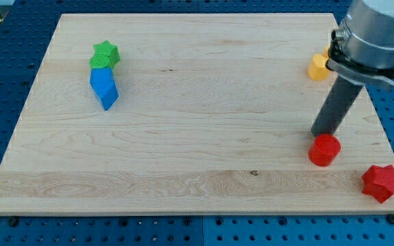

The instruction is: Move red circle to the left side of the red star

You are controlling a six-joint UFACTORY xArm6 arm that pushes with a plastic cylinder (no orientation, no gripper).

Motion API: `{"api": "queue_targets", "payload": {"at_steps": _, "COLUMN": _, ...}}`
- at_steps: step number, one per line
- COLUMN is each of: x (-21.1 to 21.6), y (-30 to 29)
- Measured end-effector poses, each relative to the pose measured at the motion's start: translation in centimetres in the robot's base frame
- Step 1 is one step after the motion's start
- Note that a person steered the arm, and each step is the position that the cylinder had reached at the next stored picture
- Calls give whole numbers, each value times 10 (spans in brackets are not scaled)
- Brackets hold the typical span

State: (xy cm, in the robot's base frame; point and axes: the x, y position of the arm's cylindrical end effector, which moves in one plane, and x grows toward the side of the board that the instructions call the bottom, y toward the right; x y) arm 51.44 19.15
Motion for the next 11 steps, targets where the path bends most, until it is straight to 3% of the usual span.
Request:
{"api": "queue_targets", "payload": {"at_steps": 2, "x": 51, "y": 0}}
{"api": "queue_targets", "payload": {"at_steps": 5, "x": 60, "y": -49}}
{"api": "queue_targets", "payload": {"at_steps": 7, "x": 102, "y": -50}}
{"api": "queue_targets", "payload": {"at_steps": 11, "x": 104, "y": -23}}
